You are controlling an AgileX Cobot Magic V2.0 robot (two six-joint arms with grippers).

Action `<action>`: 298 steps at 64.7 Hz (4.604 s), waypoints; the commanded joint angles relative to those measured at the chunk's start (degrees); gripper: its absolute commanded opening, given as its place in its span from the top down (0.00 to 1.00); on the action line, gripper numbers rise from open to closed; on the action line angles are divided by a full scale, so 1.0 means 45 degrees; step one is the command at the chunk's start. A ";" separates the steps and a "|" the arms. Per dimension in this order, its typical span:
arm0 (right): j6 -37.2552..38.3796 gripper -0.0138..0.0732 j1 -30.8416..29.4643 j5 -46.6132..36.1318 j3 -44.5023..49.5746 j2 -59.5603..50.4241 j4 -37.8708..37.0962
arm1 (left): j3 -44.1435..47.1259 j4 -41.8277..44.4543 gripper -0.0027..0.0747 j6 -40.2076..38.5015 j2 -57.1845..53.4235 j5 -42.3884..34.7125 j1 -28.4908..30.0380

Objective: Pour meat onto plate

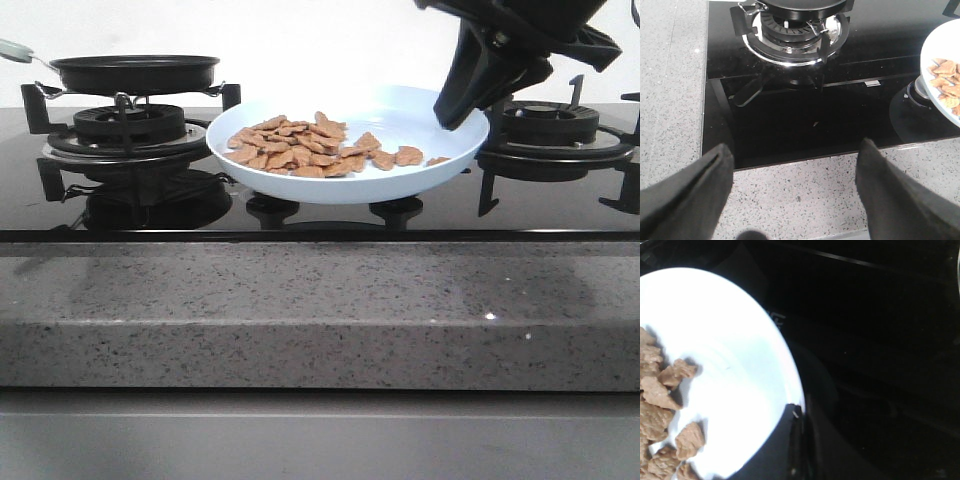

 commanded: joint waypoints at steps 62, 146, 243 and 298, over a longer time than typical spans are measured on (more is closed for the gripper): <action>-0.0070 0.98 -0.1578 0.2464 -0.7261 0.2762 0.1624 | -0.0329 -0.0041 0.30 -0.0146 -0.0028 -0.0964 -0.0103; -0.0094 0.40 -0.1437 0.3042 -0.8720 0.4388 0.1218 | -0.0329 -0.0041 0.30 -0.0146 -0.0028 -0.1013 -0.0103; 0.0016 0.43 -0.0485 0.3160 0.7401 -1.3844 -0.1532 | -0.0329 -0.0057 0.30 -0.0146 -0.0028 -0.1029 -0.0103; 0.0015 0.98 -0.0485 0.3175 0.7401 -1.3831 -0.1286 | -0.0329 -0.0057 0.99 -0.0146 -0.0028 -0.1003 -0.0103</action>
